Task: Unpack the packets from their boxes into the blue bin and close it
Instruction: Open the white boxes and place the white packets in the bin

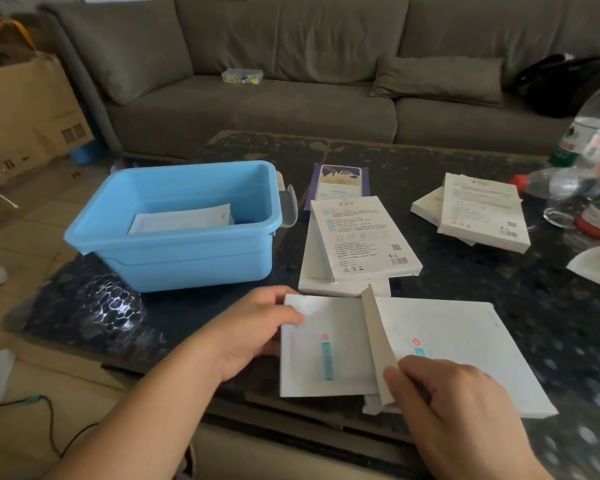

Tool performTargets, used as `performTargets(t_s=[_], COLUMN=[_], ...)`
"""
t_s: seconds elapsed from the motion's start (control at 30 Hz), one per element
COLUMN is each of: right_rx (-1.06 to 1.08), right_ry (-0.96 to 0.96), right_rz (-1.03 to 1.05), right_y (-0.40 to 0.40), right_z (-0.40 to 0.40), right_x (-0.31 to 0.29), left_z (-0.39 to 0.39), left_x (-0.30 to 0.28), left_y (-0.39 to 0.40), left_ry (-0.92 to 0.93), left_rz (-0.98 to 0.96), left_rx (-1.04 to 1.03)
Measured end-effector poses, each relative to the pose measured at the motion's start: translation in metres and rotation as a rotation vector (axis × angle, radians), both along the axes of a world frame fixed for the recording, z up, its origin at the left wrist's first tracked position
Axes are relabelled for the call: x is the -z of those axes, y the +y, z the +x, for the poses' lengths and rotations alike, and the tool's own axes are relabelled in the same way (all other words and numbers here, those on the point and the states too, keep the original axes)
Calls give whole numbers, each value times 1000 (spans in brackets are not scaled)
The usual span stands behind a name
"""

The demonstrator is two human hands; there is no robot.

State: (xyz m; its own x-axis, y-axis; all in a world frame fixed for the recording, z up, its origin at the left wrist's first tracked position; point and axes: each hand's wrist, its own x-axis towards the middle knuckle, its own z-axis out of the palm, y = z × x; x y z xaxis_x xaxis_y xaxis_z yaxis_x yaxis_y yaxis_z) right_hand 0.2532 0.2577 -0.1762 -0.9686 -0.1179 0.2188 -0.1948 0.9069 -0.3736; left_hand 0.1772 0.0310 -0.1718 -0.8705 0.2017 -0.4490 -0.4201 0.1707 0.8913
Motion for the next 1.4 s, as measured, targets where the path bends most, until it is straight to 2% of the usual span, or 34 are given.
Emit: performTargets(t_s=[0.07, 0.13, 0.23, 0.3, 0.33, 0.37, 0.43, 0.47, 0.53, 0.6, 0.67, 0.8, 0.9, 1.0, 1.1, 1.2, 1.4], right_rx=[32, 53, 49, 86, 83, 73, 59, 54, -49, -125, -176, -205, -157, -73, -73, -73, -52], right_ry=[-84, -108, -160, -205, -166, -73, 145, 116, -177, -529, -595, -538, -490, -428, -503, -669, -849], right_rz=[26, 106, 196, 154, 131, 61, -214, -381, -707, -925, -1036, -1044, -1021, -941, -798, -686, -692], right_y=[-3, -6, -15, -18, -18, -14, -18, -24, -45, -68, -87, -112, -132, -154, -181, -207, -239], right_z=[1, 4, 4, 4, 4, 3, -2, -6, -18, -32, -45, -68, -95, -135, -172, -192, -205], right_x=[-3, -11, -20, -26, -29, -29, -44, -56, -79, -92, -104, -120, -131, -142, -143, -128, -99], left_z=[6, 12, 20, 26, 28, 31, 37, 38, 39, 39, 36, 22, 9, -1, -5, -5, -5], left_x=[0, 0, -10, -25, -34, -43, -61, -69, -80, -89, -95, -105, -109, -112, -114, -113, -110], left_y=[-16, -31, -50, -63, -69, -75, -85, -88, -92, -95, -99, -117, -134, -156, -177, -187, -192], left_ry=[-92, -113, -32, 35, 70, 104, 164, 188, 214, 224, 249, 365, 416, 523, 510, 457, 449], left_rz=[152, 219, 212, 216, 221, 229, 262, 282, 329, 359, 308, -19, -65, 51, 221, 348, 430], left_rx=[-79, -100, -84, -104, -114, -125, -161, -182, -209, -215, -203, -322, -557, -822, -972, -981, -940])
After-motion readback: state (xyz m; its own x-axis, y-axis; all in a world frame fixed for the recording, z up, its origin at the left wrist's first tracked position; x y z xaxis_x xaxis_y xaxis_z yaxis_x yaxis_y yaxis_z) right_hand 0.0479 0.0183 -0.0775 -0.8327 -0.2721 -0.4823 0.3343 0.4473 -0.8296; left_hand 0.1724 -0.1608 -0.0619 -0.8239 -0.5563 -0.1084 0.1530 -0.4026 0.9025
